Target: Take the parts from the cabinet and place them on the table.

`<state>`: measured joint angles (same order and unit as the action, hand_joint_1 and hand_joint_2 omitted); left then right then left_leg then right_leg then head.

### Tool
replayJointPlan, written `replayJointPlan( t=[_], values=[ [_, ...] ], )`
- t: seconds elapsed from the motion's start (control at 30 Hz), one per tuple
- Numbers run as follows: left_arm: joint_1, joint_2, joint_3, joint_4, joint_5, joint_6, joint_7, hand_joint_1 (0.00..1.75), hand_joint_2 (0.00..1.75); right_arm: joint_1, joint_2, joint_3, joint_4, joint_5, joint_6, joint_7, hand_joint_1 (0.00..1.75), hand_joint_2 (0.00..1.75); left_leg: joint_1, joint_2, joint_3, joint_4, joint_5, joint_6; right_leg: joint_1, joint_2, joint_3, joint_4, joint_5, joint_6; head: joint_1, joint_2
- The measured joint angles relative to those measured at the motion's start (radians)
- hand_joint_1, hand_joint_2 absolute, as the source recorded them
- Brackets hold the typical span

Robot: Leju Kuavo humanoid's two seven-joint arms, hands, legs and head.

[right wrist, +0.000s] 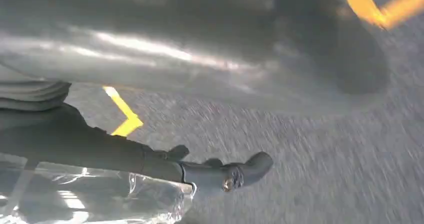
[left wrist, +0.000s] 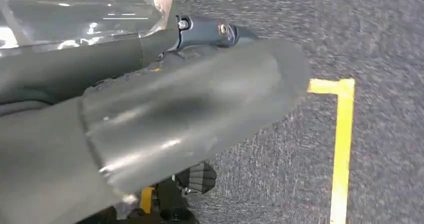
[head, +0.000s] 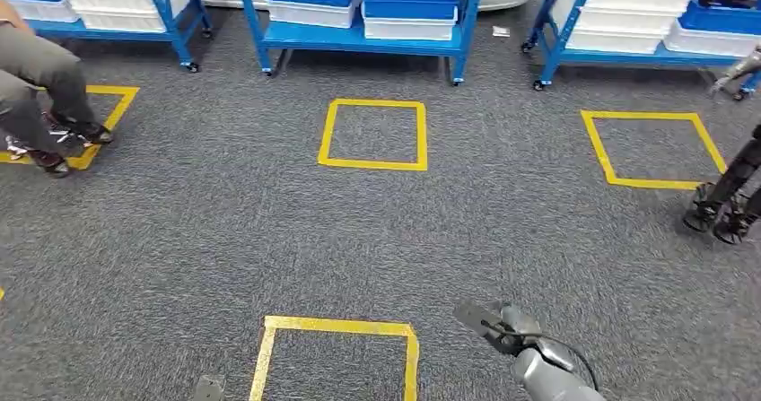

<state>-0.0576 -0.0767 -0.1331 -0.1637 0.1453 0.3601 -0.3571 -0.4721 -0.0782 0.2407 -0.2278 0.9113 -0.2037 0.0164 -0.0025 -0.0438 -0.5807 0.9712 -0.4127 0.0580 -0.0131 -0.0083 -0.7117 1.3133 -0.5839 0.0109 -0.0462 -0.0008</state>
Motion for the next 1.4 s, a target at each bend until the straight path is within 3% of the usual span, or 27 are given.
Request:
replayJointPlan(
  t=[0.03, 0.07, 0.1, 0.13, 0.17, 0.23, 0.3, 0.33, 0.37, 0.4, 0.47, 0.5, 0.53, 0.57, 0.63, 0.67, 0.7, 0.73, 0.77, 0.8, 0.83, 0.97, 1.2, 1.4],
  values=[
    [0.002, 0.0, 0.0, 0.0, 0.0, 0.0, 0.0, 0.0, 0.0, 0.012, 0.001, -0.002, 0.002, 0.0, 0.005, 0.002, 0.0, 0.0, 0.0, -0.013, 0.0, 0.001, 0.0, -0.001, -0.001, 0.0, 0.006, -0.022, 0.015, 0.009, 0.001, 0.0],
    [0.003, -0.001, 0.001, 0.0, 0.0, 0.001, 0.0, 0.0, 0.0, 0.021, 0.002, -0.003, 0.003, 0.0, 0.007, 0.004, 0.0, 0.0, 0.002, -0.025, 0.0, 0.003, -0.002, -0.003, -0.004, 0.002, 0.034, -0.083, 0.046, 0.022, 0.001, 0.0],
    [0.003, -0.001, 0.002, 0.0, 0.0, 0.002, 0.0, 0.0, 0.0, 0.027, 0.003, -0.005, 0.005, -0.001, 0.009, 0.007, 0.0, 0.0, 0.003, -0.037, 0.0, 0.009, -0.005, -0.008, -0.009, 0.008, 0.082, -0.187, 0.091, 0.035, 0.0, 0.0],
    [0.003, -0.001, 0.002, 0.0, 0.0, 0.002, -0.001, 0.0, 0.0, 0.033, 0.005, -0.006, 0.005, -0.003, 0.009, 0.01, 0.0, 0.0, 0.005, -0.048, 0.0, 0.018, -0.011, -0.016, -0.015, 0.028, 0.129, -0.284, 0.127, 0.043, 0.002, 0.0],
    [0.003, 0.0, 0.003, 0.0, 0.0, 0.002, -0.001, 0.0, 0.0, 0.038, 0.009, -0.009, 0.007, -0.005, 0.01, 0.013, 0.0, 0.0, 0.001, -0.054, -0.002, 0.021, -0.015, -0.023, -0.009, 0.043, 0.13, -0.286, 0.119, 0.032, 0.004, 0.0],
    [0.003, 0.0, 0.003, 0.0, 0.0, 0.004, -0.001, 0.0, 0.0, 0.054, 0.014, -0.015, 0.008, -0.01, 0.013, 0.015, 0.0, 0.0, 0.0, -0.064, -0.009, 0.029, -0.018, -0.033, -0.006, 0.038, 0.139, -0.294, 0.123, 0.013, 0.004, 0.0],
    [0.008, 0.0, 0.003, 0.0, 0.0, 0.003, -0.002, 0.0, 0.0, 0.069, 0.025, -0.02, 0.01, -0.018, 0.011, 0.02, 0.0, 0.0, 0.004, -0.07, -0.011, 0.03, -0.019, -0.038, -0.005, 0.03, 0.139, -0.294, 0.124, 0.005, 0.005, 0.0],
    [0.009, 0.004, 0.003, 0.0, 0.0, 0.001, -0.002, 0.0, 0.0, 0.072, 0.032, -0.023, 0.01, -0.024, 0.009, 0.028, 0.0, 0.0, 0.006, -0.051, -0.014, 0.037, -0.027, -0.043, -0.014, 0.026, 0.14, -0.297, 0.127, -0.001, 0.005, 0.0],
    [0.008, 0.004, 0.003, 0.0, 0.0, 0.0, -0.003, 0.0, 0.0, 0.075, 0.033, -0.027, 0.01, -0.03, 0.006, 0.032, 0.0, 0.0, 0.002, 0.0, -0.026, 0.07, -0.05, -0.051, -0.013, 0.024, 0.142, -0.297, 0.126, -0.007, -0.001, 0.0],
    [0.004, 0.004, 0.003, 0.0, 0.0, -0.001, -0.004, 0.0, 0.0, 0.08, 0.034, -0.031, 0.01, -0.033, 0.005, 0.035, 0.0, 0.0, 0.006, 0.024, -0.055, 0.129, -0.084, -0.056, -0.011, 0.02, 0.143, -0.297, 0.124, -0.015, -0.006, 0.0],
    [0.002, 0.004, 0.002, 0.0, 0.0, -0.002, -0.005, 0.0, 0.0, 0.095, 0.034, -0.039, 0.011, -0.033, 0.003, 0.037, 0.0, 0.0, 0.011, 0.039, -0.141, 0.294, -0.157, -0.064, -0.008, 0.007, 0.143, -0.297, 0.122, -0.019, -0.005, 0.0],
    [0.003, 0.003, 0.003, 0.0, 0.0, -0.002, -0.004, 0.0, 0.0, 0.101, 0.034, -0.041, 0.013, -0.033, 0.0, 0.039, 0.0, 0.0, 0.013, 0.04, -0.169, 0.347, -0.167, -0.065, -0.007, 0.003, 0.143, -0.297, 0.121, -0.019, -0.006, 0.0],
    [0.005, 0.004, 0.003, 0.0, -0.001, -0.002, -0.005, 0.0, 0.0, 0.105, 0.035, -0.043, 0.013, -0.032, 0.0, 0.04, 0.0, 0.0, 0.013, 0.04, -0.171, 0.344, -0.15, -0.064, -0.006, -0.001, 0.144, -0.297, 0.12, -0.019, -0.005, 0.0],
    [0.005, 0.004, 0.003, 0.0, -0.003, -0.003, -0.004, 0.0, 0.0, 0.108, 0.037, -0.045, 0.014, -0.029, -0.001, 0.042, 0.0, 0.0, 0.013, 0.04, -0.151, 0.298, -0.115, -0.061, -0.006, -0.002, 0.145, -0.297, 0.12, -0.019, -0.006, 0.0],
    [0.003, 0.005, 0.003, 0.0, -0.01, -0.005, -0.004, 0.0, 0.0, 0.108, 0.042, -0.046, 0.015, -0.022, -0.001, 0.047, 0.0, 0.0, 0.012, 0.042, -0.061, 0.122, -0.028, -0.048, -0.004, -0.004, 0.15, -0.297, 0.118, -0.02, -0.006, 0.0],
    [0.001, 0.006, 0.003, 0.0, -0.01, -0.005, -0.002, 0.0, 0.0, 0.109, 0.044, -0.046, 0.015, -0.021, -0.005, 0.049, 0.0, 0.0, 0.007, 0.053, -0.019, 0.041, -0.018, -0.037, -0.004, -0.005, 0.151, -0.298, 0.118, -0.02, -0.006, 0.0],
    [-0.001, 0.006, 0.003, 0.0, -0.01, -0.009, 0.0, 0.0, 0.0, 0.109, 0.045, -0.046, 0.015, -0.017, -0.013, 0.057, 0.0, 0.0, 0.002, 0.056, -0.017, 0.037, -0.023, -0.037, 0.006, -0.006, 0.149, -0.297, 0.115, -0.014, -0.003, 0.0],
    [-0.002, 0.006, 0.003, 0.0, -0.01, -0.011, 0.0, 0.0, 0.0, 0.11, 0.045, -0.046, 0.015, -0.015, -0.015, 0.061, 0.0, 0.0, 0.0, 0.053, -0.018, 0.036, -0.023, -0.036, 0.003, -0.007, 0.148, -0.298, 0.114, -0.012, -0.005, 0.0],
    [-0.001, 0.002, 0.003, 0.0, -0.01, -0.016, 0.006, 0.0, 0.0, 0.113, 0.043, -0.047, 0.015, -0.014, -0.017, 0.068, 0.0, 0.0, 0.002, 0.051, -0.015, 0.032, -0.018, -0.054, 0.017, -0.008, 0.144, -0.294, 0.106, -0.02, -0.002, 0.0],
    [-0.001, 0.003, 0.003, 0.0, -0.01, -0.017, 0.008, 0.0, 0.0, 0.116, 0.043, -0.047, 0.016, -0.014, -0.018, 0.071, 0.0, 0.0, -0.002, 0.05, -0.015, 0.032, -0.019, -0.055, 0.009, -0.009, 0.147, -0.295, 0.107, -0.018, -0.001, 0.0],
    [-0.001, 0.002, 0.003, 0.0, -0.01, -0.017, 0.009, 0.0, 0.0, 0.117, 0.044, -0.047, 0.016, -0.014, -0.019, 0.073, 0.0, 0.0, -0.006, 0.047, -0.015, 0.033, -0.021, -0.049, 0.01, -0.01, 0.147, -0.296, 0.11, -0.012, 0.0, 0.0],
    [-0.001, 0.002, 0.003, 0.0, -0.011, -0.021, 0.013, 0.0, 0.0, 0.121, 0.045, -0.049, 0.016, -0.014, -0.019, 0.076, 0.0, 0.0, -0.015, 0.045, -0.016, 0.033, -0.02, -0.038, 0.01, -0.01, 0.15, -0.3, 0.112, -0.009, -0.002, 0.0],
    [-0.002, 0.001, 0.003, 0.0, -0.011, -0.026, 0.019, 0.0, 0.0, 0.121, 0.045, -0.05, 0.017, -0.015, -0.019, 0.079, 0.0, 0.0, -0.015, 0.045, -0.016, 0.033, -0.02, -0.037, 0.01, -0.01, 0.151, -0.302, 0.112, -0.008, -0.001, 0.0],
    [-0.002, -0.002, 0.002, 0.0, -0.02, -0.046, 0.063, 0.0, 0.0, 0.133, 0.045, -0.071, 0.018, -0.033, -0.015, 0.087, 0.0, 0.0, -0.015, 0.045, -0.016, 0.033, -0.021, -0.032, 0.007, -0.01, 0.153, -0.308, 0.114, -0.005, -0.001, 0.0]
  ],
)
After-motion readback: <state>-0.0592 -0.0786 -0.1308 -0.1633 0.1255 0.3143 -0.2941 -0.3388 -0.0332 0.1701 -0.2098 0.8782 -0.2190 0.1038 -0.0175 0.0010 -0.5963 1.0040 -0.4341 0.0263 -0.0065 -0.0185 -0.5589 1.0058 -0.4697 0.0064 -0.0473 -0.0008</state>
